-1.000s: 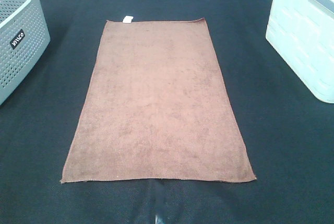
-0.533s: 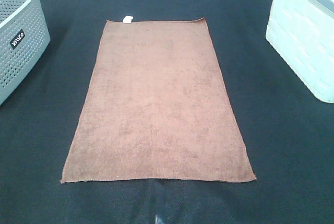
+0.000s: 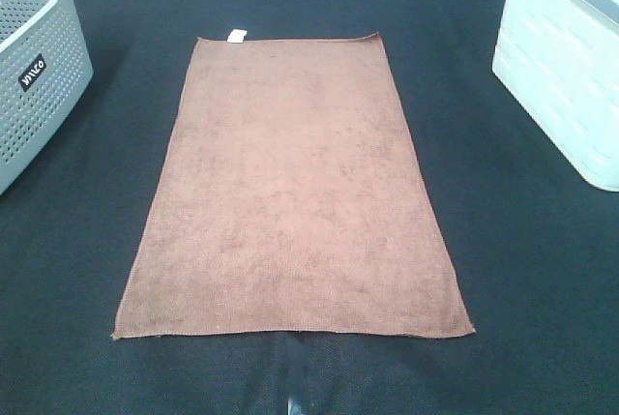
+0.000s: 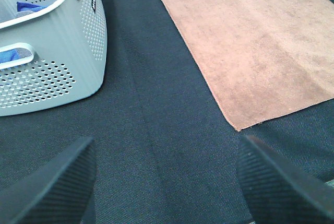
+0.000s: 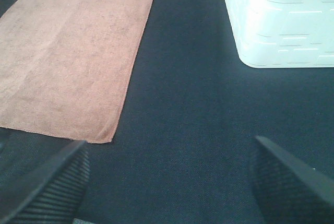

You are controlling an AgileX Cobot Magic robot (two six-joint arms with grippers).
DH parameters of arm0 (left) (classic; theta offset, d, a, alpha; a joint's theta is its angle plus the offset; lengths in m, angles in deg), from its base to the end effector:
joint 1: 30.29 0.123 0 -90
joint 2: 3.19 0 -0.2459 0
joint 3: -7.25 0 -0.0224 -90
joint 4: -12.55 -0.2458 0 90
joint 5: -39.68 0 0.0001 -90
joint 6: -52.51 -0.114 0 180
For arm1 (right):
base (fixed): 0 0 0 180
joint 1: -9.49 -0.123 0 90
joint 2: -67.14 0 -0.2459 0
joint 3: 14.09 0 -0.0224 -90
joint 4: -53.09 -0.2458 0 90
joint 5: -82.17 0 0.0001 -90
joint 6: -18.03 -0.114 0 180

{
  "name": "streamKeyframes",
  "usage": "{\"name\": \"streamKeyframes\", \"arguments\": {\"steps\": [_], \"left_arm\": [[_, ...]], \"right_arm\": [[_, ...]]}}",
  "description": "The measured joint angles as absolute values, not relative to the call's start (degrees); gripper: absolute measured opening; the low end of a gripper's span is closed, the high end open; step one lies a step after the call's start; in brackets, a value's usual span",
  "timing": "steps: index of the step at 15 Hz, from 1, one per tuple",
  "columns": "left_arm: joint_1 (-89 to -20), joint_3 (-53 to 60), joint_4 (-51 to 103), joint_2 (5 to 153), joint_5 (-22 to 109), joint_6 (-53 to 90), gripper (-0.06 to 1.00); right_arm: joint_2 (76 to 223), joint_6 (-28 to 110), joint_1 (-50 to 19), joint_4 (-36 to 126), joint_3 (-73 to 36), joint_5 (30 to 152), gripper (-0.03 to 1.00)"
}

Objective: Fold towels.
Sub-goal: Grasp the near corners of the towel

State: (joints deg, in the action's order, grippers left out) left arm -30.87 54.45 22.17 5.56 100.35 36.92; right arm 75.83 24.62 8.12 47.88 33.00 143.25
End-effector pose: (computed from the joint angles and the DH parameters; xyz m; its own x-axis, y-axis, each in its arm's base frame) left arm 0.0490 -0.0171 0.2666 -0.4082 0.1903 -0.8928 0.2214 0.9695 0.1054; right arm 0.0488 0.0102 0.2657 -0.4423 -0.0813 -0.8932 -0.1265 0.9916 -0.0276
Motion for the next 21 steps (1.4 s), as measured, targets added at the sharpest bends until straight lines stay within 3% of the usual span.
{"name": "streamKeyframes", "arguments": {"steps": [21], "left_arm": [[-30.9,54.5,22.2,5.6,100.4,36.9,0.72]], "right_arm": [[75.8,24.6,8.1,47.9,33.0,143.3,0.78]]}}
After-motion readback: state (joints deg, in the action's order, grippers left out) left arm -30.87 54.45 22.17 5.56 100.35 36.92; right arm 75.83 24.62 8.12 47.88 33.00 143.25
